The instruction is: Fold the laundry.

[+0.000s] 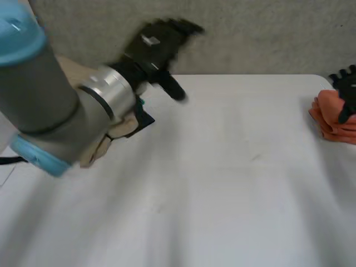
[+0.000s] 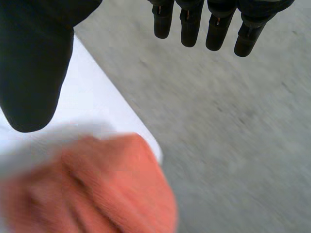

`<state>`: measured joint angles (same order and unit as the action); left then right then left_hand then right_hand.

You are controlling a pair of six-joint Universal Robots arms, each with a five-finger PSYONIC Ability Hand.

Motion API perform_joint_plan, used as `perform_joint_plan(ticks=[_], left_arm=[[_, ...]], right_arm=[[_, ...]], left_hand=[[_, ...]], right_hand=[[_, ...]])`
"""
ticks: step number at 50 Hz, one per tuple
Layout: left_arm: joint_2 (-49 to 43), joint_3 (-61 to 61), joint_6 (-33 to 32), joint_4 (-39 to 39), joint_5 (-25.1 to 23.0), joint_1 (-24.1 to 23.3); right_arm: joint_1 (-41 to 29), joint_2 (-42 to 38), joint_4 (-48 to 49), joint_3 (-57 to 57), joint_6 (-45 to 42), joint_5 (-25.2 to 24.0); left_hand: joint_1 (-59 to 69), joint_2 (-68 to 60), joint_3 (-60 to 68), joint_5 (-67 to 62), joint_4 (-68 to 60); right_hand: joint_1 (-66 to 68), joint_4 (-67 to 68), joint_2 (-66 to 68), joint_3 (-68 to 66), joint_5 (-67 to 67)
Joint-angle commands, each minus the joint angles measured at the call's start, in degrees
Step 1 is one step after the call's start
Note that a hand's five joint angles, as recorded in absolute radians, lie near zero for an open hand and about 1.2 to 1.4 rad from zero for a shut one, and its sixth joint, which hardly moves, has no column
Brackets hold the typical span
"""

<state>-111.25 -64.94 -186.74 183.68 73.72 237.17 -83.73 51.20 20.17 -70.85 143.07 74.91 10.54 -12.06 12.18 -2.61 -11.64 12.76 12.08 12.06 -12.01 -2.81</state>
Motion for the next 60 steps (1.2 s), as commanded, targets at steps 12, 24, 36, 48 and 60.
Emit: perform_joint_plan(ticks=[12, 24, 36, 48, 60], left_arm=[[-23.91, 13.61, -29.11, -0.96, 7.42, 28.34], [-34.47, 19.94, -28.61, 1.59, -1.57, 31.16], [-10.32, 8.44, -1.46, 10.99, 2.66, 22.82], [-0.72, 4.30, 17.02, 15.74, 3.36, 5.42], [-19.34, 3.33, 2.38, 5.14, 5.20, -2.24]], right_arm=[[-9.68, 21.23, -8.47, -26.62, -1.04, -7.68], [-10.13, 21.14, -8.74, -28.55, -0.95, -7.23], [-9.69, 24.12, -8.65, -28.82, -0.68, -6.62], [-9.96, 28.70, -8.48, -29.17, 1.95, -3.28], [-9.78, 28.34, -7.95, -31.37, 4.24, -3.37]], left_hand=[[0.18, 1.34, -1.46, 1.89, 0.92], [69.40, -67.88, 67.76, -67.32, -68.30], [69.46, -67.94, 67.82, -67.39, -68.36], [69.46, -67.94, 67.82, -67.39, -68.36], [61.66, -60.13, 60.02, -59.58, -60.56]], right_hand=[[-2.76, -2.08, -2.06, 2.01, 2.81], [-2.76, -2.08, -2.06, 2.01, 2.81], [-2.76, -2.08, -2.06, 2.01, 2.81], [-2.76, -2.08, -2.06, 2.01, 2.81], [-2.76, -2.08, -2.06, 2.01, 2.81]])
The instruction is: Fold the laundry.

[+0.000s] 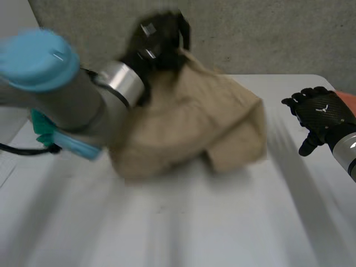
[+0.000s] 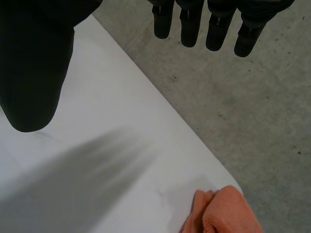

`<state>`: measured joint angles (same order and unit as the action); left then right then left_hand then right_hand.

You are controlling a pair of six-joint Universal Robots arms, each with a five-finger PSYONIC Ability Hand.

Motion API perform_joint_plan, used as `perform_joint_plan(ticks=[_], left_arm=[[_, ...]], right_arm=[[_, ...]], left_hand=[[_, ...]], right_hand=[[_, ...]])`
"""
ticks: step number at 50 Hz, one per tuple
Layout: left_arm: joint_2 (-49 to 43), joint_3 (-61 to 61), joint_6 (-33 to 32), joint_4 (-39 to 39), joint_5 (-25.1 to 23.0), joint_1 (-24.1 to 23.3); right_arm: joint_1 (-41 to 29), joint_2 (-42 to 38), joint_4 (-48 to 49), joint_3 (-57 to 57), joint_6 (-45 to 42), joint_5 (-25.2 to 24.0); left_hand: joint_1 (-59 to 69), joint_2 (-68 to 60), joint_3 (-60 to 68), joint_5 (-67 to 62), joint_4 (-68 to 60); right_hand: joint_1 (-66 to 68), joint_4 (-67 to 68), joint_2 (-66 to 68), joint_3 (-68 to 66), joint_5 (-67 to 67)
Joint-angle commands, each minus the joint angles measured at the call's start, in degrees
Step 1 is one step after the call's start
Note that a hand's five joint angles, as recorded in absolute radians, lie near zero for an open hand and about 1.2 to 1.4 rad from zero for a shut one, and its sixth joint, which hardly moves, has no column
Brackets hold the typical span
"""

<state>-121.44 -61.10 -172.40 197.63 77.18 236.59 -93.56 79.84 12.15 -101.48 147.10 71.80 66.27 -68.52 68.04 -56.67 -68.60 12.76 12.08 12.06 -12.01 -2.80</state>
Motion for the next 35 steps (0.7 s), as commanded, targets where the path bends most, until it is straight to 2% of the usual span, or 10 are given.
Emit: perform_joint_plan(ticks=[1, 3, 6, 9, 13, 20, 26, 35], left_arm=[[-9.95, -0.68, -13.56, -10.32, 2.18, -2.27], [-9.79, -2.17, -17.94, -14.44, 3.15, -2.62], [-4.98, -4.63, -19.20, -16.92, 3.68, -3.06], [0.22, -7.70, -18.67, -16.75, 4.20, -2.80], [9.79, -14.99, -18.14, -15.26, 8.23, -2.80], [19.73, -29.30, -18.32, -15.43, 13.87, -4.37], [20.54, -39.87, -18.58, -15.17, 14.58, -9.47], [18.34, -43.31, -18.67, -15.26, 14.40, -15.63]], right_arm=[[0.04, -0.21, 0.07, -0.73, 0.20, -0.17], [-0.05, -0.21, 0.07, -0.64, 0.20, -0.08], [-0.22, -0.21, 0.07, -0.64, 0.20, 0.01], [-0.66, -0.21, -0.02, -0.64, 0.20, 0.27], [-0.84, -0.12, -0.28, -0.73, 0.90, 0.45], [-1.98, 1.10, -0.73, -0.73, 2.92, 0.54], [-2.51, 1.28, -0.81, -0.91, 3.01, 0.63], [-3.83, 0.85, -0.73, -1.61, 2.84, 0.71]], left_hand=[[-9.30, 11.56, -11.08, 9.71, 11.63], [-44.08, 46.33, -45.85, 44.48, 46.41], [-49.14, 51.40, -50.92, 49.55, 51.47], [-49.66, 51.91, -51.44, 50.06, 51.99], [-48.49, 50.74, -50.27, 48.89, 50.82], [-44.78, 47.04, -46.56, 45.19, 47.11], [-44.95, 47.20, -46.73, 45.35, 47.28], [-45.96, 48.21, -47.73, 46.36, 48.29]], right_hand=[[-2.76, -2.08, -2.06, 2.01, 2.80], [-2.76, -2.08, -2.06, 2.01, 2.80], [-2.76, -2.08, -2.06, 2.01, 2.80], [-2.76, -2.08, -2.06, 2.01, 2.80], [-2.76, -2.08, -2.06, 2.01, 2.80], [-2.76, -2.08, -2.06, 2.01, 2.80], [-2.76, -2.08, -2.06, 2.01, 2.80], [-2.76, -2.08, -2.06, 2.01, 2.80]])
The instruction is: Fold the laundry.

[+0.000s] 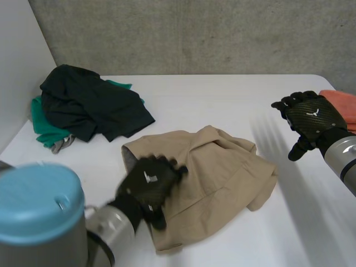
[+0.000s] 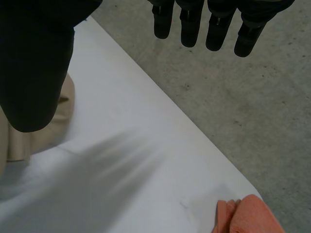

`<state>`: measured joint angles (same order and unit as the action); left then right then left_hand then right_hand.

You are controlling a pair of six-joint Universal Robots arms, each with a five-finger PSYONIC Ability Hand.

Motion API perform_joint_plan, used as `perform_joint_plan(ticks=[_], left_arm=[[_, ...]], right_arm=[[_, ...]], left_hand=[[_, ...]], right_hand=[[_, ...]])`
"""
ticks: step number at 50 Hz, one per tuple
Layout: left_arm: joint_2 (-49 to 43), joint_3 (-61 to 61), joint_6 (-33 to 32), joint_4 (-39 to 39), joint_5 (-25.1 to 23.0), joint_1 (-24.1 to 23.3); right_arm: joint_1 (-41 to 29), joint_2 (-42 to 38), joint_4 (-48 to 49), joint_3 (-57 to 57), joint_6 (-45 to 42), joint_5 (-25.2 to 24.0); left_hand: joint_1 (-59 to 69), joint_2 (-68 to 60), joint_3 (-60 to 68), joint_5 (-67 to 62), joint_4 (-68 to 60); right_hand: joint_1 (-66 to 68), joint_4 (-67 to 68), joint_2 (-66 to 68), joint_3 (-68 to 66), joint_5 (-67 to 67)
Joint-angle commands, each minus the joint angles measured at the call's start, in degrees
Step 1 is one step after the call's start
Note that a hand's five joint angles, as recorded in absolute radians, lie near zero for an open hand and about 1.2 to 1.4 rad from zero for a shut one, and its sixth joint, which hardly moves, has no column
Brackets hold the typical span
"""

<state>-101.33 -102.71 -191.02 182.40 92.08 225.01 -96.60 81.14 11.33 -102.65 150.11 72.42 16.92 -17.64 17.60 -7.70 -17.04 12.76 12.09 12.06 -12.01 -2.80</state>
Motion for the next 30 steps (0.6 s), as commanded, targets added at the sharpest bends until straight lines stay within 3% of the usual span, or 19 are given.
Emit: perform_joint_plan(ticks=[1, 11, 14, 15, 19, 24, 26, 30], left_arm=[[-1.86, -2.32, -0.06, 0.15, -0.67, -4.22], [-7.30, -2.06, -0.41, 1.55, -0.41, -4.22], [-9.76, -1.62, -0.49, 4.18, 0.20, -3.87], [-10.20, -1.62, -0.49, 5.24, 0.64, -3.61], [-11.61, -1.35, -1.02, 10.69, 5.29, -1.68], [-9.69, 1.88, -8.99, 17.27, 13.81, -0.27], [-7.49, 3.56, -12.26, 19.39, 14.80, 1.13], [-2.57, 9.00, -19.73, 25.19, 14.62, 9.91]], right_arm=[[-0.78, -0.55, 0.09, -0.45, -0.17, 0.09], [-0.87, -0.99, 0.27, -0.89, -0.52, 0.70], [-0.87, -1.07, 0.27, -1.06, -0.61, 0.79], [-0.87, -0.99, 0.27, -1.32, -0.70, 0.79], [-0.87, -0.90, 0.36, -1.68, -0.70, 0.79], [-0.95, -0.55, 0.36, -1.68, -0.79, 0.79], [-0.95, -0.29, 0.36, -1.68, -0.70, 0.79], [-1.39, 0.59, 0.27, -1.59, -0.70, 0.88]], left_hand=[[3.05, -2.34, 2.38, -2.27, -2.94], [3.89, -3.17, 3.21, -3.11, -3.77], [10.42, -9.71, 9.75, -9.64, -10.30], [15.28, -14.56, 14.60, -14.50, -15.16], [60.61, -59.90, 59.94, -59.83, -60.50], [63.08, -62.36, 62.40, -62.30, -62.96], [63.08, -62.36, 62.40, -62.30, -62.96], [63.08, -62.36, 62.40, -62.30, -62.96]], right_hand=[[-2.76, -2.09, -2.06, 2.01, 2.80], [-2.76, -2.09, -2.06, 2.01, 2.80], [-2.76, -2.09, -2.06, 2.01, 2.80], [-2.76, -2.09, -2.06, 2.01, 2.80], [-2.76, -2.09, -2.06, 2.01, 2.80], [-2.76, -2.09, -2.06, 2.01, 2.80], [-2.76, -2.09, -2.06, 2.01, 2.80], [-2.76, -2.09, -2.06, 2.01, 2.80]])
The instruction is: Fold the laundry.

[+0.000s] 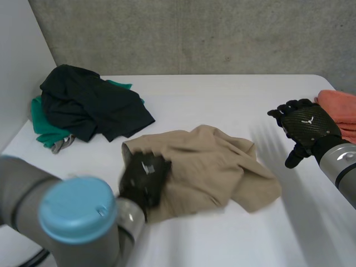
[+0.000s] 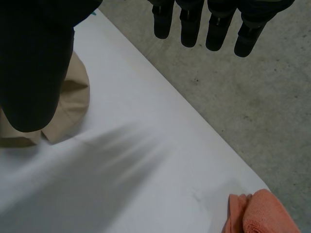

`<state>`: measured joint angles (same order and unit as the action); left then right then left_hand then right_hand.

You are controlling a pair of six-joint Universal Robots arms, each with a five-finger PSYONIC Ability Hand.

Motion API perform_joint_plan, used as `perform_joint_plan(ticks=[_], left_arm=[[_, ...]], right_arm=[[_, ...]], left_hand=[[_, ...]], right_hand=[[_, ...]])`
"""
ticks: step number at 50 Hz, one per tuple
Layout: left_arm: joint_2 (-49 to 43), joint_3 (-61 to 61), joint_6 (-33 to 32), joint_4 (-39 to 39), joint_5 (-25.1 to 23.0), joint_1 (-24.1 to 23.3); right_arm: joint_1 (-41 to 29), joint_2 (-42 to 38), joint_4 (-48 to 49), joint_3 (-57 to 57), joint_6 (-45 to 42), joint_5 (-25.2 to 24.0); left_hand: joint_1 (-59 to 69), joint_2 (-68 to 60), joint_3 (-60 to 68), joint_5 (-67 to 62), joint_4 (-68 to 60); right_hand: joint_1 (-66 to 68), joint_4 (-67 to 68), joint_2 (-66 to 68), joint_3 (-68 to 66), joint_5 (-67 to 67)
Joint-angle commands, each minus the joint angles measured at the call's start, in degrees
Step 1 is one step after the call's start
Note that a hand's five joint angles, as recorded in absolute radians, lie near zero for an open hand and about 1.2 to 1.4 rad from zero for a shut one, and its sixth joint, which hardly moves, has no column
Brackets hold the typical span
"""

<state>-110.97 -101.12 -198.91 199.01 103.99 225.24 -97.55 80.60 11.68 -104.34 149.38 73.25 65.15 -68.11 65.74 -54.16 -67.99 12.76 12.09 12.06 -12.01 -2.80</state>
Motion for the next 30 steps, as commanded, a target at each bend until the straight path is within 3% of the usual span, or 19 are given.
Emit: perform_joint_plan(ticks=[1, 3, 7, 14, 21, 30], left_arm=[[7.60, 8.91, -13.15, 9.72, 2.36, 11.43], [8.49, 14.09, -15.97, 12.45, 1.13, 14.35], [7.87, 24.63, -15.45, 15.01, -3.70, 13.21], [-0.72, 35.71, -6.07, 14.48, -12.30, 10.15], [-10.82, 35.73, 1.50, 13.26, -26.89, 3.73], [-21.13, 35.20, 2.65, 3.77, -32.01, -1.73]], right_arm=[[-0.89, 1.66, -0.08, 0.01, 0.04, 0.05], [-0.98, 1.93, 0.01, 0.01, 0.21, 0.05], [-0.98, 2.28, 0.18, 0.01, 0.56, 0.05], [-0.80, 2.64, 0.18, 0.01, 0.74, 0.05], [-0.19, 2.55, 0.09, -0.43, 0.74, -0.12], [-0.01, 2.46, 0.18, -0.69, 0.83, -0.39]], left_hand=[[14.85, -11.89, 14.26, -15.84, -12.01], [14.85, -11.89, 14.26, -15.84, -12.01], [14.85, -11.89, 14.26, -15.84, -12.01], [14.85, -11.89, 14.26, -15.84, -12.01], [14.85, -11.89, 14.26, -15.84, -12.01], [14.85, -11.89, 14.26, -15.84, -12.01]], right_hand=[[-2.76, -2.09, -2.06, 2.01, 2.80], [-2.76, -2.09, -2.06, 2.01, 2.80], [-2.76, -2.09, -2.06, 2.01, 2.80], [-2.76, -2.09, -2.06, 2.01, 2.80], [-2.76, -2.09, -2.06, 2.01, 2.80], [-2.76, -2.09, -2.06, 2.01, 2.80]])
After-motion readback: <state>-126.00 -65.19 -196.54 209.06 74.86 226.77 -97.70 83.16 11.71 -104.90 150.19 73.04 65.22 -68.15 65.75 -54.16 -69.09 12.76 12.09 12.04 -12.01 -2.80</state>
